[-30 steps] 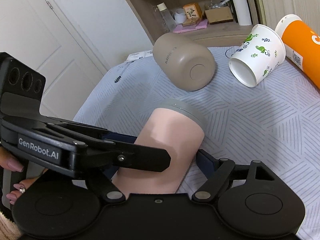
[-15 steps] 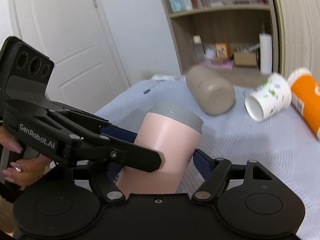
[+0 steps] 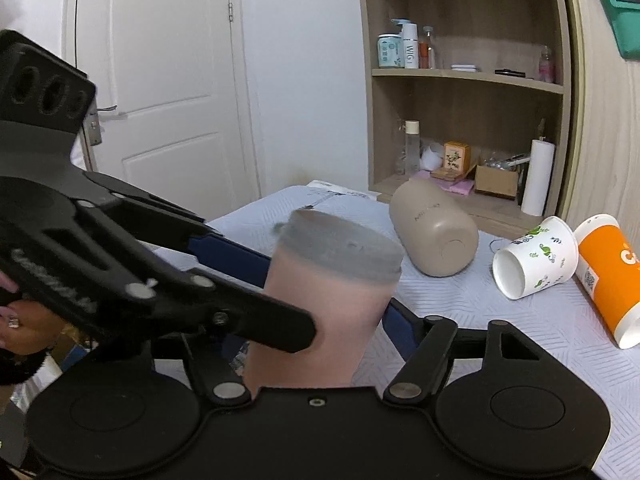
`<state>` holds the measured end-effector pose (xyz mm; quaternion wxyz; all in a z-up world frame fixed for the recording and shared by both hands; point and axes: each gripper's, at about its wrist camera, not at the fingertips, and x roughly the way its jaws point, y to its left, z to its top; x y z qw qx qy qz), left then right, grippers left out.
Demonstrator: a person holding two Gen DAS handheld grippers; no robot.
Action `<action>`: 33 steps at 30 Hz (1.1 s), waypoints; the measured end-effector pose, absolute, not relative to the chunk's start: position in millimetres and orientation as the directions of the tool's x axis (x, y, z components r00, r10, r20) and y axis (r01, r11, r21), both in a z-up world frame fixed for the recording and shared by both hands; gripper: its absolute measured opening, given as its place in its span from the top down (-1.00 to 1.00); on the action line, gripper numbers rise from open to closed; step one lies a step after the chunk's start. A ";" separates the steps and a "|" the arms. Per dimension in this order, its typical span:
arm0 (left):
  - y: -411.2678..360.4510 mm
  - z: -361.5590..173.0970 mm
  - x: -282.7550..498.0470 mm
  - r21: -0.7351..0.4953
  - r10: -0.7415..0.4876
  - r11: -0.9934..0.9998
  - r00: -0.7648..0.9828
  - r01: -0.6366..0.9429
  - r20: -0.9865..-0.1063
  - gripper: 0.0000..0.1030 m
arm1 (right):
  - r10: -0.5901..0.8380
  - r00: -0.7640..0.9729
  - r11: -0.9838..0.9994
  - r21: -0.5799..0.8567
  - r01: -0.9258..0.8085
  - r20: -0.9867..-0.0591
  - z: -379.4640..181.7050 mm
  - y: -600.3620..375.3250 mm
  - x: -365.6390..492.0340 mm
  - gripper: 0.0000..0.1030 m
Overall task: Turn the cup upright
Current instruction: 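Lower the upright pink cup onto the table with both grippers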
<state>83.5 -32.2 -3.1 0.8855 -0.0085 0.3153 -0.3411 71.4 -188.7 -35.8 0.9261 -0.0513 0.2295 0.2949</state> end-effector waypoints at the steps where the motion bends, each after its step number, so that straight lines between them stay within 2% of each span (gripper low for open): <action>1: -30.8 -3.7 83.9 -0.239 -0.613 0.766 0.567 0.596 -0.550 -0.06 | 0.517 0.723 0.825 0.040 -0.564 -0.459 -36.7 -188.4 73.4 -0.39; 8: -24.5 -6.8 91.4 -0.265 -0.622 0.770 0.589 0.581 -0.515 -0.06 | 0.518 0.733 0.831 0.056 -0.553 -0.441 -37.4 -186.1 83.6 -0.39; 20: -19.0 -9.6 116.6 -0.235 -0.619 0.781 0.670 0.578 -0.409 -0.09 | 0.412 0.844 0.851 -0.185 -0.491 -0.343 -36.7 -162.9 102.1 -0.39; 26: -18.7 -18.5 131.7 -0.252 -0.615 0.786 0.668 0.565 -0.419 -0.10 | 0.380 0.851 0.847 -0.235 -0.478 -0.362 -41.0 -156.3 113.7 -0.39; 33: -16.2 -27.8 132.5 -0.274 -0.609 0.791 0.663 0.547 -0.434 -0.07 | 0.409 0.834 0.838 -0.209 -0.504 -0.370 -44.7 -155.7 121.1 -0.38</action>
